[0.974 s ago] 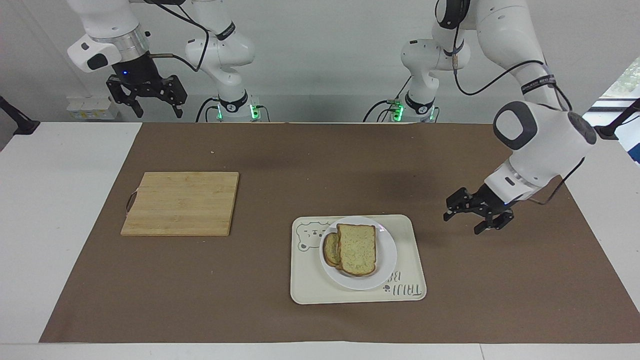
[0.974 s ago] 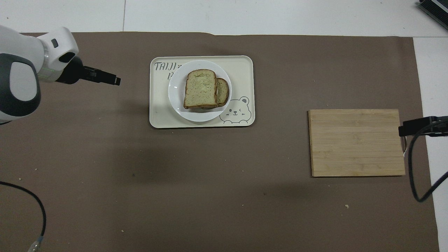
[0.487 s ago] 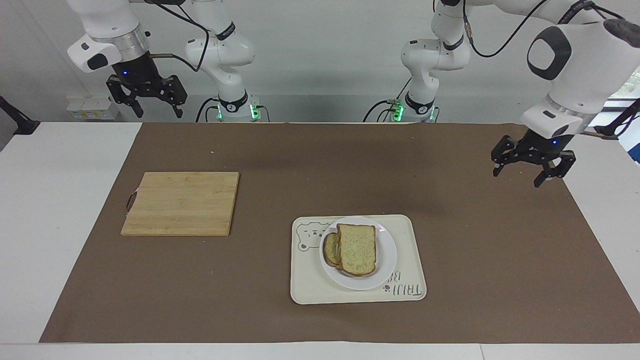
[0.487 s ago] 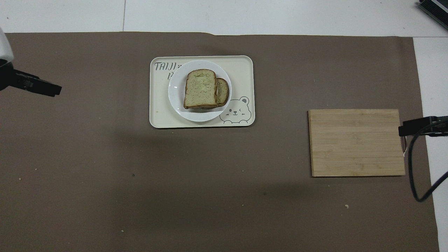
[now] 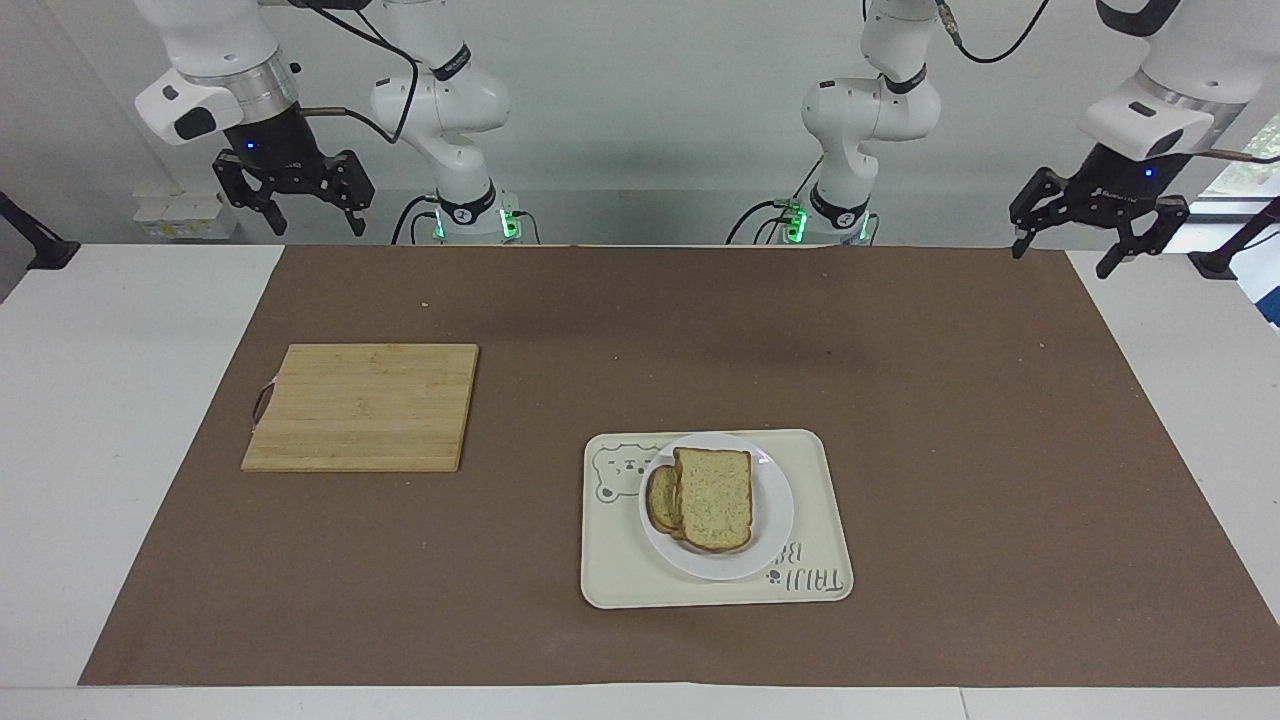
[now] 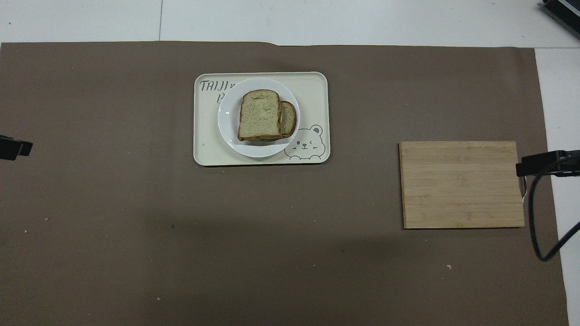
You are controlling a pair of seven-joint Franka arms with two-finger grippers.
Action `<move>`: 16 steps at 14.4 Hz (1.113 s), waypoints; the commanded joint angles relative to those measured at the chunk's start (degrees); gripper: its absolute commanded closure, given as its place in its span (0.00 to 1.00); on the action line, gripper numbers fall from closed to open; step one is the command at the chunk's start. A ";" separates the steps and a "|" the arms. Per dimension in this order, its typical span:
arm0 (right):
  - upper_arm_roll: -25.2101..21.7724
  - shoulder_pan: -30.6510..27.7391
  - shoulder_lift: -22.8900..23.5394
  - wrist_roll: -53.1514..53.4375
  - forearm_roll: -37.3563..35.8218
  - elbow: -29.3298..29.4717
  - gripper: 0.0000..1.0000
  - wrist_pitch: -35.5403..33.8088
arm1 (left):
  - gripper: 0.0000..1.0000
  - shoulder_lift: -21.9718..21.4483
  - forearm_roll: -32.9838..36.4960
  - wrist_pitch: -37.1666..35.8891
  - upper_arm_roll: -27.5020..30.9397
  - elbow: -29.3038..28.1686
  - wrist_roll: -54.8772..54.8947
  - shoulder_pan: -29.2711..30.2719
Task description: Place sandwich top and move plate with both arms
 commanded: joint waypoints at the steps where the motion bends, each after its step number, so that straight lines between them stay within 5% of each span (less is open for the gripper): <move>1: 0.23 -0.38 -0.99 0.50 1.10 -1.06 0.00 0.20 | 0.00 -2.59 1.20 -4.41 -0.53 -0.31 -1.95 0.20; 7: 0.23 -0.38 -0.99 0.50 1.10 -0.97 0.00 0.20 | 0.00 1.28 3.40 -10.74 -0.88 6.36 -3.63 -0.07; 16: 0.23 -0.38 -0.99 0.50 1.10 -1.06 0.00 0.20 | 0.00 0.58 1.91 -8.64 -1.06 5.85 -10.75 -0.33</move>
